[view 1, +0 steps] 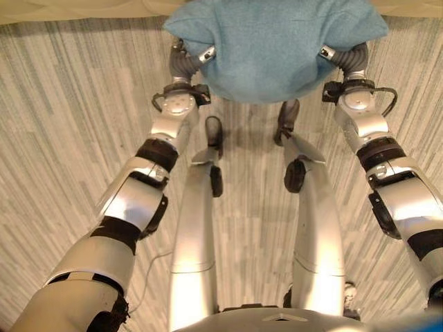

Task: Pick up all the scattered cushions and arrange them neatly on the sofa.

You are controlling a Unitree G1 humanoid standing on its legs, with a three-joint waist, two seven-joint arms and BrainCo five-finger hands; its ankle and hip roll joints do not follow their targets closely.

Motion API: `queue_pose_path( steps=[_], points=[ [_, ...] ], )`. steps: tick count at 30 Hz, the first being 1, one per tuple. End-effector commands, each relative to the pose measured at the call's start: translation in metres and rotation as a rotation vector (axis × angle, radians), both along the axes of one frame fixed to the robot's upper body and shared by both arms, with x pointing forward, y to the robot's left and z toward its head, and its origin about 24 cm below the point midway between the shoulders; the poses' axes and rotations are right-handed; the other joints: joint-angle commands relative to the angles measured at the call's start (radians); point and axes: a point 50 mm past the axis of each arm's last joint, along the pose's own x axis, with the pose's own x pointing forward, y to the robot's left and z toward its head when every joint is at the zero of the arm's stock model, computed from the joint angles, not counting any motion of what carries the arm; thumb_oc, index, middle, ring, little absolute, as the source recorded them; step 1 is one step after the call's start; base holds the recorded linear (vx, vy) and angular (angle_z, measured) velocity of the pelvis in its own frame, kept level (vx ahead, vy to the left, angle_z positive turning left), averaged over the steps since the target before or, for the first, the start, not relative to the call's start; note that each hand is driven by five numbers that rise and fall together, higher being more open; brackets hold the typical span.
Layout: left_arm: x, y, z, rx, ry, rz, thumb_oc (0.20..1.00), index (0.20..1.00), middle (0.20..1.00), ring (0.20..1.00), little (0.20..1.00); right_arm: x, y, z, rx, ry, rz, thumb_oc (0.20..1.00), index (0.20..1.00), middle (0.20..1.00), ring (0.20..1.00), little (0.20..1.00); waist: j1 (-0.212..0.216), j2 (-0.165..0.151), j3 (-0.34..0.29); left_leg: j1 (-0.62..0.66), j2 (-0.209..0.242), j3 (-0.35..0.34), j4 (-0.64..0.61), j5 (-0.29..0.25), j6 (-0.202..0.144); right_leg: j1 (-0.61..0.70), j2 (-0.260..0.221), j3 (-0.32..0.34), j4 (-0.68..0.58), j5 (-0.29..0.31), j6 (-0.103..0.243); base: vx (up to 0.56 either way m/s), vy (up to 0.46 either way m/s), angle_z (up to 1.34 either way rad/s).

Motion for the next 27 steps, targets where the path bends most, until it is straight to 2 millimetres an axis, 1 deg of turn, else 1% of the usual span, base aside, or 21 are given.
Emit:
queue_pose_path(
  steps=[1,2,3,4,6,7,9,10,11,12,13,14,15,17,20,21,23,24,27],
  points=[
    [-0.005,-0.021,-0.028,0.03,0.037,-0.048,1.0,1.0,1.0,1.0,1.0,-0.006,0.072,-0.017,-0.025,-0.001,0.228,1.0,1.0,1.0,1.0,1.0,-0.009,0.036,-0.095,-0.006,-0.039,-0.052,-0.078,0.08,0.007,0.06,0.013,0.031,0.052,-0.106,0.104,0.0,0.0,0.0],
    [-0.005,-0.023,-0.026,0.019,0.027,-0.052,0.934,0.934,0.934,0.934,0.934,-0.007,0.077,-0.018,-0.01,-0.002,0.245,0.435,0.435,0.435,0.435,0.435,-0.009,0.037,-0.097,-0.006,-0.041,-0.052,-0.078,0.081,0.007,0.06,0.015,0.029,0.055,-0.107,0.103,0.0,0.0,0.0],
    [-0.006,-0.026,-0.027,-0.019,0.024,-0.059,0.476,0.476,0.476,0.476,0.476,-0.009,0.085,-0.018,0.033,-0.007,0.276,0.2,0.2,0.2,0.2,0.2,-0.009,0.036,-0.104,-0.005,-0.042,-0.054,-0.074,0.081,0.007,0.06,0.019,0.028,0.057,-0.105,0.101,0.0,0.0,0.0],
    [-0.006,-0.025,-0.027,-0.019,0.025,-0.059,0.203,0.203,0.203,0.203,0.203,-0.009,0.086,-0.019,0.034,-0.006,0.276,0.2,0.2,0.2,0.2,0.2,-0.009,0.036,-0.105,-0.005,-0.042,-0.054,-0.074,0.081,0.007,0.06,0.019,0.029,0.057,-0.105,0.101,0.0,0.0,0.0],
    [-0.009,-0.027,-0.031,-0.079,0.023,-0.071,0.2,0.2,0.2,0.2,0.2,-0.012,0.088,-0.021,0.057,-0.012,0.3,0.2,0.2,0.2,0.2,0.2,-0.009,0.035,-0.125,-0.003,-0.043,-0.052,-0.078,0.085,0.005,0.061,0.024,0.025,0.054,-0.101,0.098,0.0,0.0,0.0],
    [-0.009,-0.027,-0.032,-0.08,0.024,-0.071,0.2,0.2,0.2,0.2,0.2,-0.012,0.088,-0.022,0.057,-0.011,0.3,0.2,0.2,0.2,0.2,0.2,-0.009,0.035,-0.127,-0.003,-0.043,-0.052,-0.079,0.085,0.005,0.061,0.024,0.025,0.054,-0.101,0.098,0.0,0.0,0.0],
    [-0.014,-0.025,-0.041,-0.085,0.022,-0.082,0.2,0.2,0.2,0.2,0.2,-0.014,0.077,-0.026,0.066,-0.025,0.289,0.2,0.2,0.2,0.2,0.2,-0.012,0.032,-0.165,0.014,-0.04,-0.051,-0.114,0.091,0.003,0.071,0.026,0.022,0.035,-0.096,0.098,0.0,0.0,0.0],
    [-0.016,-0.024,-0.045,-0.092,0.023,-0.085,0.2,0.2,0.2,0.2,0.2,-0.016,0.073,-0.029,0.074,-0.026,0.284,0.2,0.2,0.2,0.2,0.2,-0.012,0.033,-0.173,0.03,-0.039,-0.052,-0.131,0.093,0.003,0.089,0.026,0.018,0.023,-0.095,0.098,-0.04,-0.004,0.02],
    [-0.019,-0.024,-0.052,-0.097,0.032,-0.088,0.2,0.2,0.2,0.2,0.2,-0.017,0.068,-0.034,0.084,-0.024,0.275,0.2,0.2,0.2,0.2,0.2,-0.011,0.036,-0.179,0.054,-0.036,-0.054,-0.153,0.097,0.002,0.112,0.025,0.012,0.005,-0.094,0.099,-0.04,-0.005,0.02],
    [-0.019,-0.024,-0.053,-0.097,0.035,-0.088,0.2,0.2,0.2,0.2,0.2,-0.018,0.068,-0.035,0.084,-0.022,0.274,0.2,0.2,0.2,0.2,0.2,-0.011,0.036,-0.179,0.06,-0.037,-0.055,-0.157,0.099,0.001,0.118,0.025,0.011,0.001,-0.093,0.099,-0.04,-0.018,0.02],
    [-0.022,-0.022,-0.059,-0.103,0.04,-0.09,0.2,0.2,0.2,0.2,0.2,-0.02,0.063,-0.037,0.092,-0.03,0.273,0.2,0.2,0.2,0.2,0.2,-0.011,0.037,-0.185,0.088,-0.033,-0.056,-0.185,0.103,0.0,0.145,0.025,0.007,-0.015,-0.092,0.102,-0.07,-0.022,0.01],
    [-0.028,-0.021,-0.07,-0.085,0.052,-0.091,0.2,0.2,0.2,0.2,0.2,-0.026,0.055,-0.048,0.09,-0.027,0.269,0.2,0.2,0.2,0.2,0.2,-0.01,0.037,-0.19,0.161,-0.026,-0.059,-0.244,0.112,-0.003,0.218,0.022,-0.006,-0.059,-0.089,0.104,-0.07,-0.022,0.01],
    [-0.028,-0.021,-0.071,-0.084,0.053,-0.092,0.2,0.2,0.2,0.2,0.2,-0.026,0.055,-0.049,0.09,-0.025,0.268,0.2,0.2,0.2,0.2,0.2,-0.01,0.037,-0.187,0.169,-0.026,-0.059,-0.249,0.113,-0.003,0.226,0.022,-0.007,-0.063,-0.088,0.104,-0.07,-0.014,0.03],
    [-0.035,-0.018,-0.085,-0.04,0.07,-0.096,0.2,0.2,0.2,0.2,0.2,-0.033,0.044,-0.068,0.097,0.005,0.255,0.2,0.2,0.2,0.2,0.2,-0.009,0.037,-0.186,0.254,-0.022,-0.062,-0.312,0.125,-0.009,0.314,0.019,-0.02,-0.118,-0.081,0.107,-0.04,-0.018,0.07],
    [-0.045,-0.012,-0.112,-0.039,0.138,-0.088,0.2,0.2,0.2,0.2,0.2,-0.042,0.029,-0.089,0.094,0.04,0.218,0.2,0.2,0.2,0.2,0.2,-0.004,0.033,-0.18,0.388,-0.015,-0.072,-0.401,0.141,-0.018,0.447,0.02,-0.034,-0.199,-0.072,0.112,-0.06,-0.019,0.07],
    [-0.054,-0.012,-0.124,-0.047,0.156,-0.105,0.2,0.2,0.2,0.2,0.2,-0.051,0.017,-0.108,0.119,0.077,0.19,0.2,0.2,0.2,0.2,0.2,0.001,0.032,-0.174,0.487,-0.013,-0.082,-0.459,0.153,-0.022,0.547,0.015,-0.048,-0.256,-0.068,0.115,-0.06,-0.032,0.03],
    [-0.064,-0.01,-0.141,-0.068,0.196,-0.106,0.2,0.2,0.2,0.2,0.2,-0.063,0.007,-0.126,0.146,0.113,0.167,0.2,0.2,0.2,0.2,0.2,0.005,0.029,-0.169,0.588,-0.018,-0.085,-0.517,0.168,-0.029,0.641,0.013,-0.059,-0.305,-0.068,0.117,-0.02,-0.017,0.07],
    [-0.064,-0.01,-0.141,-0.068,0.197,-0.107,0.2,0.2,0.2,0.2,0.2,-0.063,0.007,-0.127,0.147,0.114,0.167,0.2,0.2,0.2,0.2,0.2,0.005,0.029,-0.165,0.597,-0.017,-0.086,-0.521,0.17,-0.029,0.649,0.013,-0.06,-0.309,-0.066,0.116,0.01,-0.017,0.11],
    [-0.08,-0.004,-0.162,-0.069,0.241,-0.108,0.2,0.2,0.2,0.2,0.2,-0.082,-0.007,-0.157,0.165,0.187,0.124,0.2,0.2,0.2,0.2,0.2,0.007,0.024,-0.168,0.762,-0.019,-0.093,-0.6,0.191,-0.035,0.816,0.017,-0.082,-0.393,-0.058,0.118,0.02,0.007,0.05]
  ],
)
